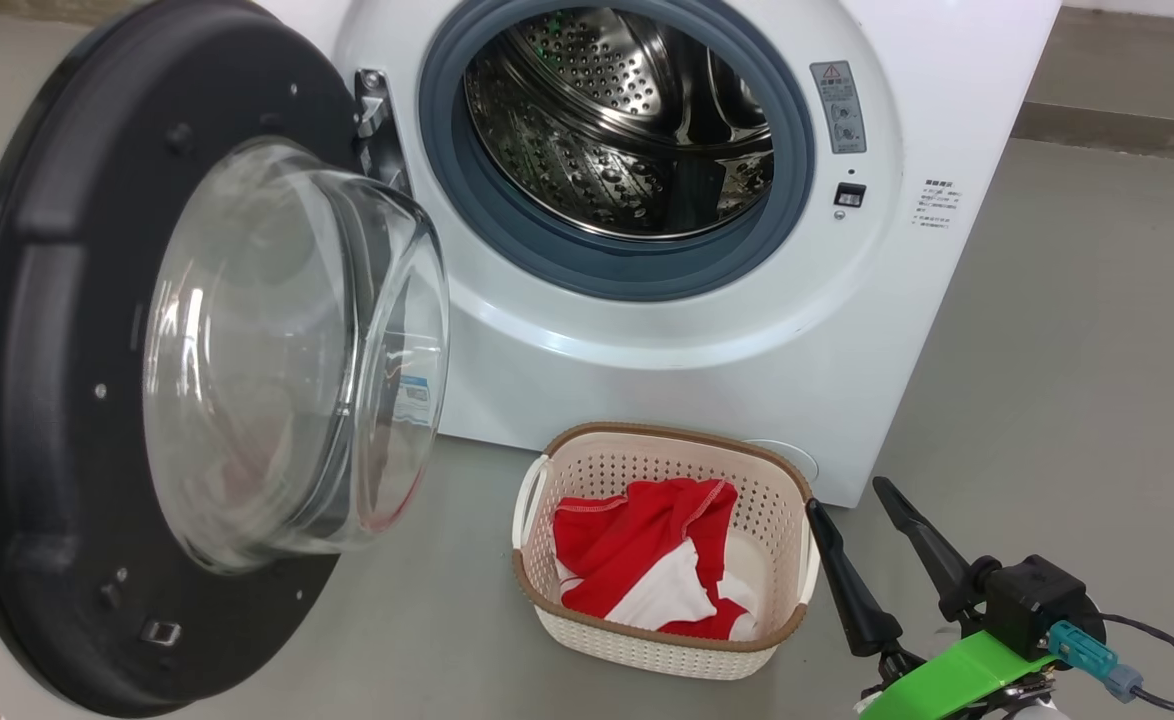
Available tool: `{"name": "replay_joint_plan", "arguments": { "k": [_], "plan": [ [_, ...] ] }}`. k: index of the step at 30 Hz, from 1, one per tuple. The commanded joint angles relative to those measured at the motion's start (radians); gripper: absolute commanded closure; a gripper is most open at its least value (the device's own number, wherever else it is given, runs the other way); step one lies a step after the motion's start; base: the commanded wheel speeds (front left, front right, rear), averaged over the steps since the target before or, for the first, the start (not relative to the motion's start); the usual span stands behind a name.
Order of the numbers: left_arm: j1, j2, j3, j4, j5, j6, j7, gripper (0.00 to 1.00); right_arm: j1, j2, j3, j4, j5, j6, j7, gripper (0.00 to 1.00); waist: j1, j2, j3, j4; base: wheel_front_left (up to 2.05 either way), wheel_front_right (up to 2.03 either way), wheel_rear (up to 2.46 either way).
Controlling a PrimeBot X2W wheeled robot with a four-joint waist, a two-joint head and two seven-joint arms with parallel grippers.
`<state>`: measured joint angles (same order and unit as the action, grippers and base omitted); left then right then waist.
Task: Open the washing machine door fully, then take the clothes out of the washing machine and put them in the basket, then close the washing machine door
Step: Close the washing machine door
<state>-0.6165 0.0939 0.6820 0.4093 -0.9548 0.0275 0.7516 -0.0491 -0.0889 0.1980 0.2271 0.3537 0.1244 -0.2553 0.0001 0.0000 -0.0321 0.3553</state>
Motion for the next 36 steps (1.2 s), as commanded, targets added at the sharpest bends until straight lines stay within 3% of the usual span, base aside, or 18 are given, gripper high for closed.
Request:
{"name": "replay_joint_plan", "arguments": {
  "k": [1,21,36],
  "plan": [
    [0.009,0.015,0.005,-0.052,-0.013,0.007,0.020,1.00,-0.027,-0.001,0.014,-0.021,0.005,0.006,-0.006,0.00,-0.0001,0.0000,0.001,-0.001,0.00,0.00,0.00],
    [0.133,-0.043,-0.102,-0.286,-0.112,0.054,0.042,1.00,-0.040,0.008,0.006,-0.023,0.004,0.006,-0.006,0.00,-0.0001,0.0000,0.018,-0.024,0.00,0.00,0.00],
    [0.231,-0.043,-0.295,-0.353,-0.294,0.080,-0.061,1.00,-0.053,0.003,0.005,-0.020,0.006,0.006,-0.006,0.00,-0.0001,0.0000,0.032,-0.064,0.00,0.00,0.00]
  ]
}}
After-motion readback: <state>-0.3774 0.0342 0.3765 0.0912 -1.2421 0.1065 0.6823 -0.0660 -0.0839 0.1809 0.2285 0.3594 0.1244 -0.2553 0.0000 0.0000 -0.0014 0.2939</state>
